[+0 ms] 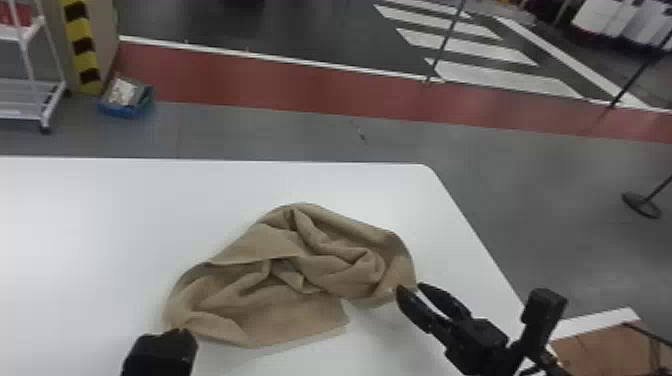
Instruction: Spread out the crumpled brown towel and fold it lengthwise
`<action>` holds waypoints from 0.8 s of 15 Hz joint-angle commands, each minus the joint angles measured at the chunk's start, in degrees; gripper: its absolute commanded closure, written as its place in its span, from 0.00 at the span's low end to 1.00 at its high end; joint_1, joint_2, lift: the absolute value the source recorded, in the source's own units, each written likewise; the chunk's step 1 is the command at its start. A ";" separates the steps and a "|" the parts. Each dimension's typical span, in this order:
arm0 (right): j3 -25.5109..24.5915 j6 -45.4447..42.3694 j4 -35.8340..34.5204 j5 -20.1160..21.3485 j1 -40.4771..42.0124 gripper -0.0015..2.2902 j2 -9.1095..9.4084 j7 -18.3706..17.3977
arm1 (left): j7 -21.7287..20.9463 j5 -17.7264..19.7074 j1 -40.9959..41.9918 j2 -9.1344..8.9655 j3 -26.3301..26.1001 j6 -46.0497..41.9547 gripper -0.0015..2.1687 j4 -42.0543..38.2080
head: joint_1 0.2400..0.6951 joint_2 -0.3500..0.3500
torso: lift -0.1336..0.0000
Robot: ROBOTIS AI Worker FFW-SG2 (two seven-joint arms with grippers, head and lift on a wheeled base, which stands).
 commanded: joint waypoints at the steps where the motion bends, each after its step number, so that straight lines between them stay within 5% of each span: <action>1: 0.02 0.01 0.41 0.20 -0.20 0.26 -0.11 0.00 | 0.00 0.00 0.00 0.00 -0.09 0.00 0.65 -0.05 | 1.00 0.00 | 0.07; 3: -0.24 0.01 0.41 0.11 -0.11 0.28 -0.11 0.09 | -0.09 0.00 0.00 -0.09 -0.09 0.00 0.65 -0.05 | 1.00 0.00 | 0.07; 7: -0.42 0.37 0.41 0.11 -0.11 0.54 -0.20 0.18 | -0.09 0.00 0.00 0.00 -0.09 0.00 0.65 -0.14 | 1.00 0.00 | 0.07; 12: -0.94 0.37 0.23 -0.68 -0.20 0.57 -0.29 0.09 | -0.09 0.00 0.00 -0.09 0.00 0.00 0.65 -0.05 | 1.00 0.00 | 0.07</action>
